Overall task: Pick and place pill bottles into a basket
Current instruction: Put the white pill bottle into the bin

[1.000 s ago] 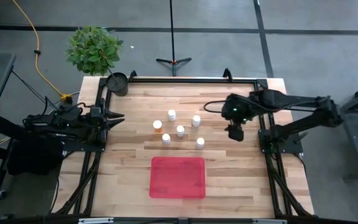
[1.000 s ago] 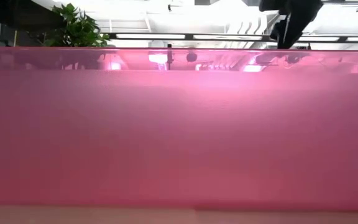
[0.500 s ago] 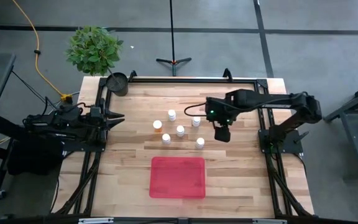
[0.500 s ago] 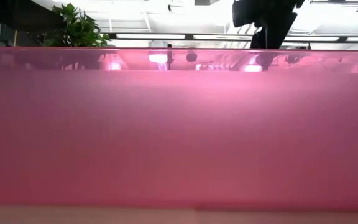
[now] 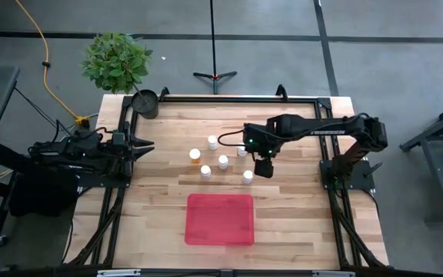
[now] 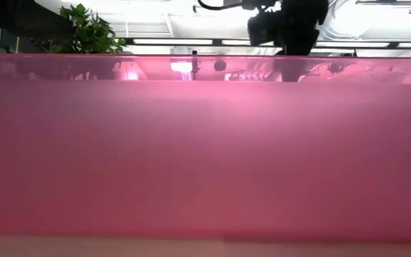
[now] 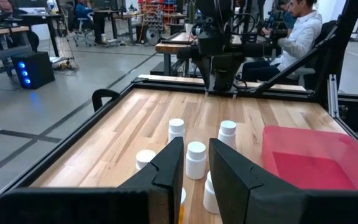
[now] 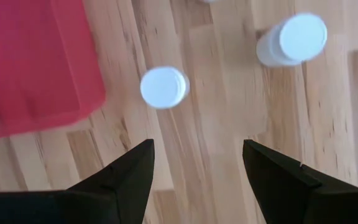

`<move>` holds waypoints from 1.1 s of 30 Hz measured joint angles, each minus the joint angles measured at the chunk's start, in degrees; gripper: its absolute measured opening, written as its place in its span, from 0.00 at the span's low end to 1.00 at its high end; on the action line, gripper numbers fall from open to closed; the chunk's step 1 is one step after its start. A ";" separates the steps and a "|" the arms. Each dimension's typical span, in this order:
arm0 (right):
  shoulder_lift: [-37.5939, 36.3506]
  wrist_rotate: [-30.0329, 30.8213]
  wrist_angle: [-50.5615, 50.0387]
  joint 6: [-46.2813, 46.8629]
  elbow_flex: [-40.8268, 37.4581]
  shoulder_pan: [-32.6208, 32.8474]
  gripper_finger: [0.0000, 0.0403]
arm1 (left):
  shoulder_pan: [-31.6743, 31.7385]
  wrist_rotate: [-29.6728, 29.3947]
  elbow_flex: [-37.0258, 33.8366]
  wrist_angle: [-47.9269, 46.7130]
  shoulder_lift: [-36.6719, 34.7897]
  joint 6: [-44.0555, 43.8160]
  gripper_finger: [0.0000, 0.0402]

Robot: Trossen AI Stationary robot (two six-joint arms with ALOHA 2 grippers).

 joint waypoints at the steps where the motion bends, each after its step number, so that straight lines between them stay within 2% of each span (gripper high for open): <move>1: 0.09 -0.05 0.67 0.01 0.00 0.00 0.59 | 0.00 0.00 0.00 -0.01 0.00 0.00 0.28; 8: 0.13 -0.52 7.68 1.01 0.00 0.00 0.59 | 0.00 0.00 0.00 0.00 0.00 0.00 0.28; 13: 0.13 -3.77 11.80 1.60 0.00 0.00 0.59 | 0.00 0.02 0.00 0.00 0.00 -0.37 0.28; 20: 0.13 -17.76 16.04 0.12 0.00 0.87 0.59 | 0.00 0.04 0.00 0.00 0.00 -1.51 0.28; 22: 0.13 -19.66 17.21 0.02 0.00 1.41 0.59 | 0.00 0.04 0.00 0.00 0.00 -1.51 0.28; 24: 0.13 -17.94 17.75 0.00 0.00 2.07 0.59 | 0.00 0.04 0.00 0.01 0.00 -1.51 0.28; 29: 0.13 -5.82 17.43 -0.07 -1.21 4.06 0.59 | 0.00 0.04 0.00 0.02 0.00 -1.52 0.28; 33: 0.13 -1.78 17.24 0.26 -3.49 5.26 0.59 | 0.00 0.06 0.00 0.00 0.00 -1.53 0.28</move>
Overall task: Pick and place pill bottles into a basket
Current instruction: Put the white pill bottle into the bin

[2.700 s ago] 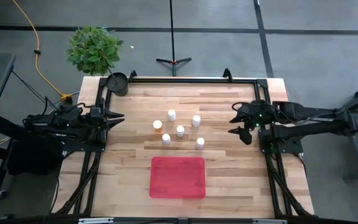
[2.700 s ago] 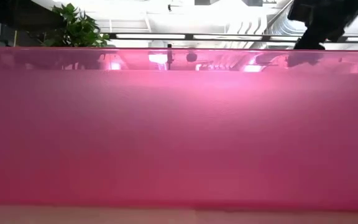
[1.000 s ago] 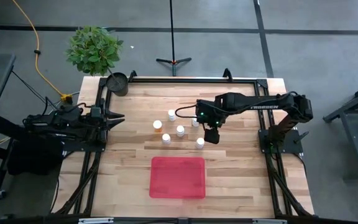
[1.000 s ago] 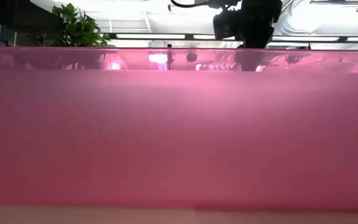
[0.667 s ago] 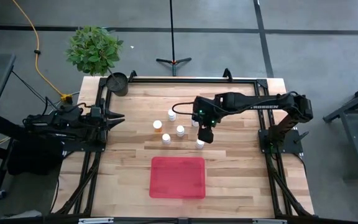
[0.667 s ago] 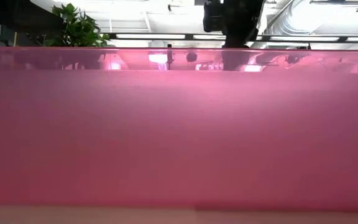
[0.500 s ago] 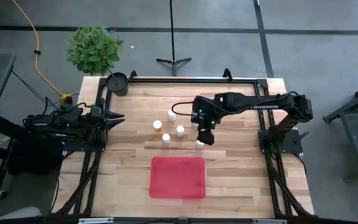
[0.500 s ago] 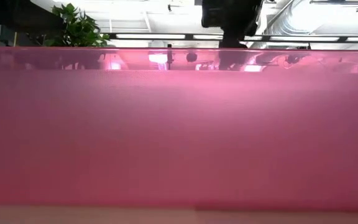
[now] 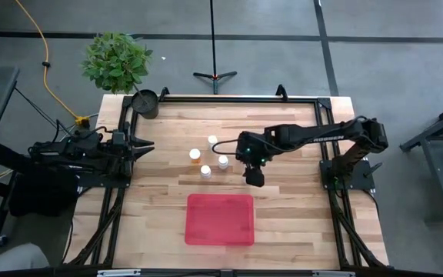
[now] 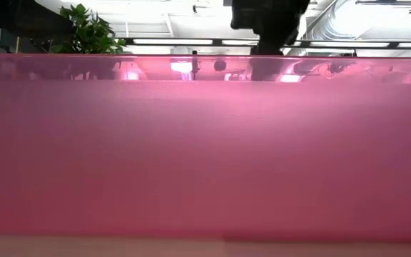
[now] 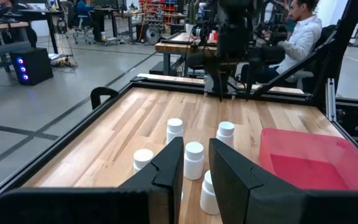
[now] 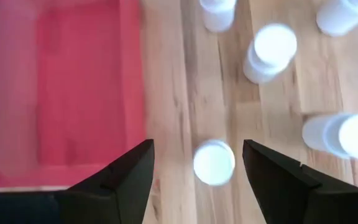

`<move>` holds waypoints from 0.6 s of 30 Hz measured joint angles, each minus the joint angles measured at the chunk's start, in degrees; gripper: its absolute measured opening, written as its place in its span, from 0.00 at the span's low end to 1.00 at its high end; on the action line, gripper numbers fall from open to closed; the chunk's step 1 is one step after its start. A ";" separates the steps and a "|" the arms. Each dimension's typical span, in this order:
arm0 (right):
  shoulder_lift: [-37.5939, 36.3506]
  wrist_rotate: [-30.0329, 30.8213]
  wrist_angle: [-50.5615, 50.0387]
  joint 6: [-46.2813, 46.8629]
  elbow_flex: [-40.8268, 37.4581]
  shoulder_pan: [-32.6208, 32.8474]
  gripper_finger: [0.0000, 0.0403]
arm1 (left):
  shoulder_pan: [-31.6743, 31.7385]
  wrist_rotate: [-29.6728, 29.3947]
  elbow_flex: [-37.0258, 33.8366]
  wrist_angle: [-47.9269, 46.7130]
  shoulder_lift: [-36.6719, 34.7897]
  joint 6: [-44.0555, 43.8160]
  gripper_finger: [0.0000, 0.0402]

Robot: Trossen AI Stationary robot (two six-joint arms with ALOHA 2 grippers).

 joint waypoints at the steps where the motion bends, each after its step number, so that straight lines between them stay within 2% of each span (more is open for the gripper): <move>1: 0.00 0.56 -0.07 0.02 -0.53 0.28 0.59 | 0.00 0.01 0.00 0.00 0.00 0.00 0.28; 7: 0.00 6.05 -0.34 -0.07 -2.40 2.20 0.59 | 0.00 0.02 0.00 0.00 0.00 0.02 0.28; 18: 0.35 6.47 -0.39 -0.27 -3.90 2.42 0.59 | 0.00 0.20 0.00 -0.02 0.00 0.00 0.28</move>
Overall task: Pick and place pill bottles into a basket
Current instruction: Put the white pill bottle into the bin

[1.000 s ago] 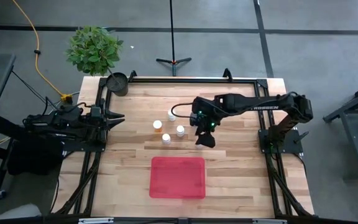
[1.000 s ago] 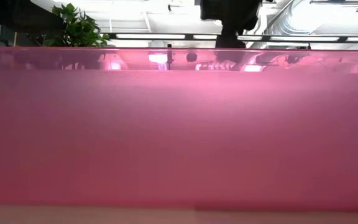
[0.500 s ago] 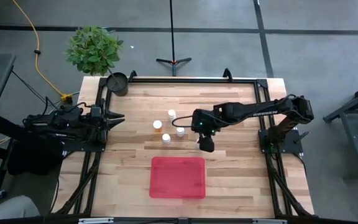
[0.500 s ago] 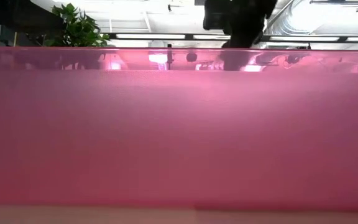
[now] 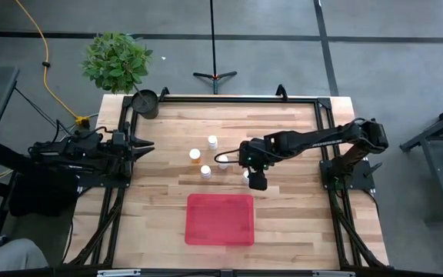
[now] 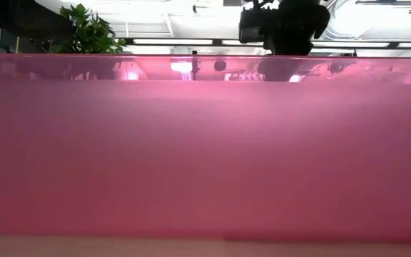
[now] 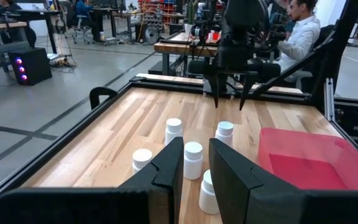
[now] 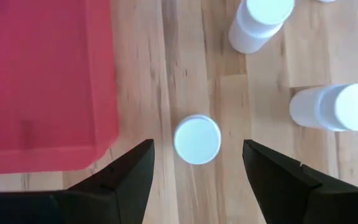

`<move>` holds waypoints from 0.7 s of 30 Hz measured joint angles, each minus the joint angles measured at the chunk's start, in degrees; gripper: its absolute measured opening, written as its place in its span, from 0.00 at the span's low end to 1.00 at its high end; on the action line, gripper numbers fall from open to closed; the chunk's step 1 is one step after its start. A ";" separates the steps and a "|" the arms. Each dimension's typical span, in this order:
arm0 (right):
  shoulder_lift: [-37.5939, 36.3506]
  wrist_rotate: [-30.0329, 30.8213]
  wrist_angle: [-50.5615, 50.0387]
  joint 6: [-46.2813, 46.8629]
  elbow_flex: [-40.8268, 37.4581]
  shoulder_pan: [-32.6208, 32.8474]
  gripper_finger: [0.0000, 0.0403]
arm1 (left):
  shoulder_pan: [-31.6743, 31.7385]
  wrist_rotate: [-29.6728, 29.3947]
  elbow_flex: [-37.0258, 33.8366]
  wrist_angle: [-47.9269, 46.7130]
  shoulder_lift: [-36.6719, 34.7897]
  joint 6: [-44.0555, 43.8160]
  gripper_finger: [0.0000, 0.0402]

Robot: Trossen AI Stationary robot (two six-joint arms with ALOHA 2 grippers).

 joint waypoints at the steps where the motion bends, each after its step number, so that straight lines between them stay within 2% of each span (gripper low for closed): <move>1: 0.45 -0.35 0.01 0.00 0.00 0.00 0.59 | 0.00 -0.01 0.00 0.00 0.00 0.00 0.28; 6: 3.09 -2.16 -0.61 -0.20 0.00 -0.02 0.59 | 0.00 -0.02 0.00 -0.02 -0.02 0.00 0.28; 21: 5.23 -1.86 0.71 -1.08 0.02 -0.18 0.59 | 0.00 -0.07 0.00 -0.17 -0.01 0.00 0.28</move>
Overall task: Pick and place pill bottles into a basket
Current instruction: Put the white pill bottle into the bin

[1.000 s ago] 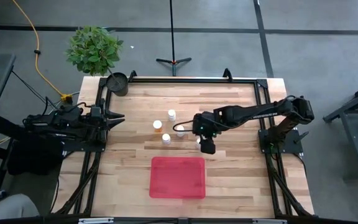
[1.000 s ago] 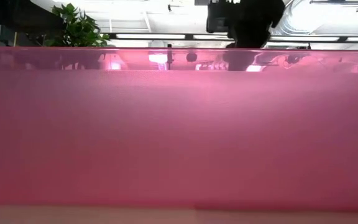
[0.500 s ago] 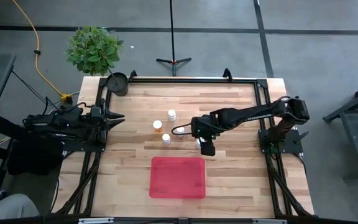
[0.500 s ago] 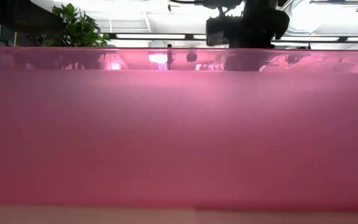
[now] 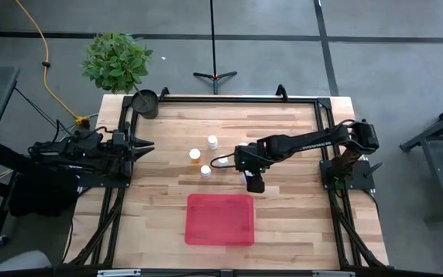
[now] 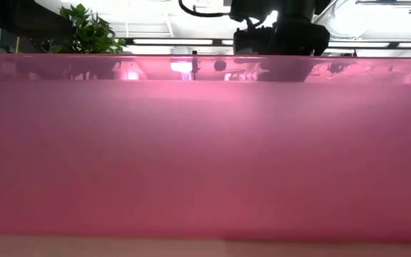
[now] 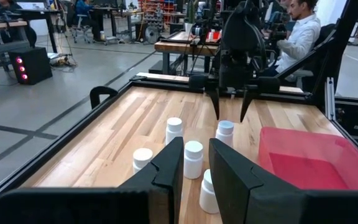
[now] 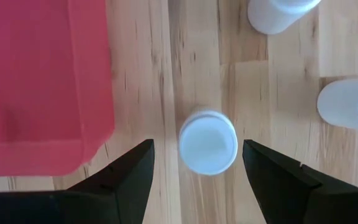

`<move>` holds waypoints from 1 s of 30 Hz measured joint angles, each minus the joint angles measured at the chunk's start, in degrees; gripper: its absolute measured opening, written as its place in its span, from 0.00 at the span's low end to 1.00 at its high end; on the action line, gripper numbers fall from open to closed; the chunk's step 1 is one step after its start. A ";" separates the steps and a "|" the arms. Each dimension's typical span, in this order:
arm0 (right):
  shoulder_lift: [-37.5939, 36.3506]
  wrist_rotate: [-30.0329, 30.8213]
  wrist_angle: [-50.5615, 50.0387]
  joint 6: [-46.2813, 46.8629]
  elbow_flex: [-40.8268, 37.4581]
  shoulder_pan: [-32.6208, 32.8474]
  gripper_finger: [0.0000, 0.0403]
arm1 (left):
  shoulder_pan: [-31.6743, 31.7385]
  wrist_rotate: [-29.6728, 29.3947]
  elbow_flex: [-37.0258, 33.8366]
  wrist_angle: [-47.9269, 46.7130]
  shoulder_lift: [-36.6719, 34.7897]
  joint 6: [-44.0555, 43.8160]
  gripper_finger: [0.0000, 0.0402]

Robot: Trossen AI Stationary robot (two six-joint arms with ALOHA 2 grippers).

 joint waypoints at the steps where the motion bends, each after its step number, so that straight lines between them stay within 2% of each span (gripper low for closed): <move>1: 0.00 0.00 0.06 0.01 0.00 -0.01 0.59 | 0.00 -0.02 0.00 0.01 -0.01 0.00 0.28; 30: 3.73 -0.17 1.50 0.07 0.02 -0.03 0.59 | 0.00 -0.22 0.00 -0.21 -0.01 0.00 0.28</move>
